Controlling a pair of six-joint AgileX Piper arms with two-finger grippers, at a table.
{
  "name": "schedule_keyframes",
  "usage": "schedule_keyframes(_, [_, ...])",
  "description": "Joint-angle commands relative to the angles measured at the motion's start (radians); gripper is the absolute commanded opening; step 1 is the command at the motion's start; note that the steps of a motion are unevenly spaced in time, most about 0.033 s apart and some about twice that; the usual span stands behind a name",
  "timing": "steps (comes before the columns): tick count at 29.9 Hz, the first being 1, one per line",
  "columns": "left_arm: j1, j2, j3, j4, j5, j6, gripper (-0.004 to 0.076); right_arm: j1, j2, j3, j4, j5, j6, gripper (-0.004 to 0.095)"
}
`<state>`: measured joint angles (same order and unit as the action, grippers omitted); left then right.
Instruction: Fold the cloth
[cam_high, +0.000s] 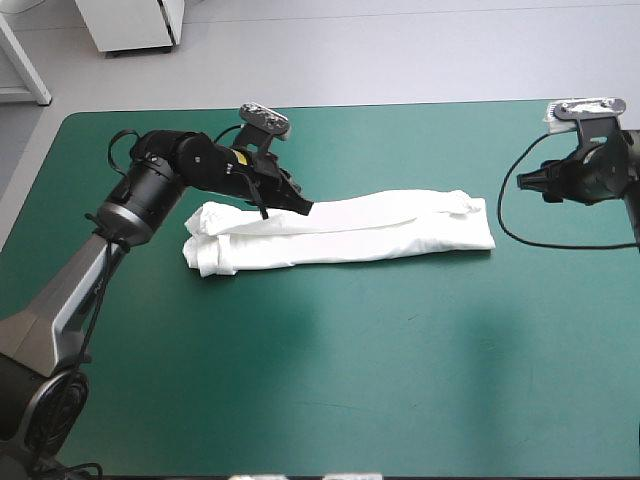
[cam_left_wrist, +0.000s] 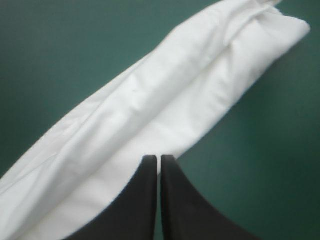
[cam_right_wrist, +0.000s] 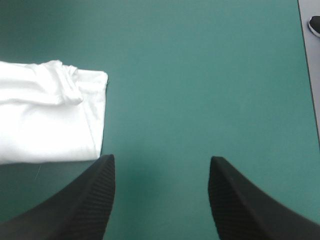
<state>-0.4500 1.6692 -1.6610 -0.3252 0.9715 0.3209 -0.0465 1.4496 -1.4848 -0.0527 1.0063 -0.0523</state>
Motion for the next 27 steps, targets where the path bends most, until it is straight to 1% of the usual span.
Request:
schedule_keyframes(1, [-0.017,0.006,-0.034,-0.13,-0.054,0.052,-0.0004,-0.006,-0.098,0.055,0.009,-0.062,-0.001,0.0536])
schedule_keyframes(5, [-0.015,0.083,-0.034,-0.187,-0.052,0.087,-0.0004,-0.006,-0.114,0.102,0.065,-0.08,-0.005,0.0537])
schedule_keyframes(8, [-0.015,0.142,-0.037,-0.218,-0.052,0.095,-0.0004,-0.006,-0.104,0.108,0.132,-0.122,-0.039,0.0537])
schedule_keyframes(11, [-0.015,0.212,-0.075,-0.22,-0.039,0.113,-0.0004,-0.006,-0.079,0.106,0.15,-0.132,-0.054,0.0537])
schedule_keyframes(15, [-0.015,0.305,-0.177,-0.245,-0.01,0.113,-0.0009,-0.006,-0.033,0.106,0.171,-0.134,-0.064,0.0537])
schedule_keyframes(20, [-0.015,0.394,-0.28,-0.245,0.013,0.083,-0.0009,-0.006,0.0,0.106,0.194,-0.146,-0.087,0.0537])
schedule_keyframes(27, [-0.035,0.468,-0.293,-0.235,0.026,0.057,-0.0009,-0.006,0.052,0.106,0.206,-0.163,-0.09,0.0537])
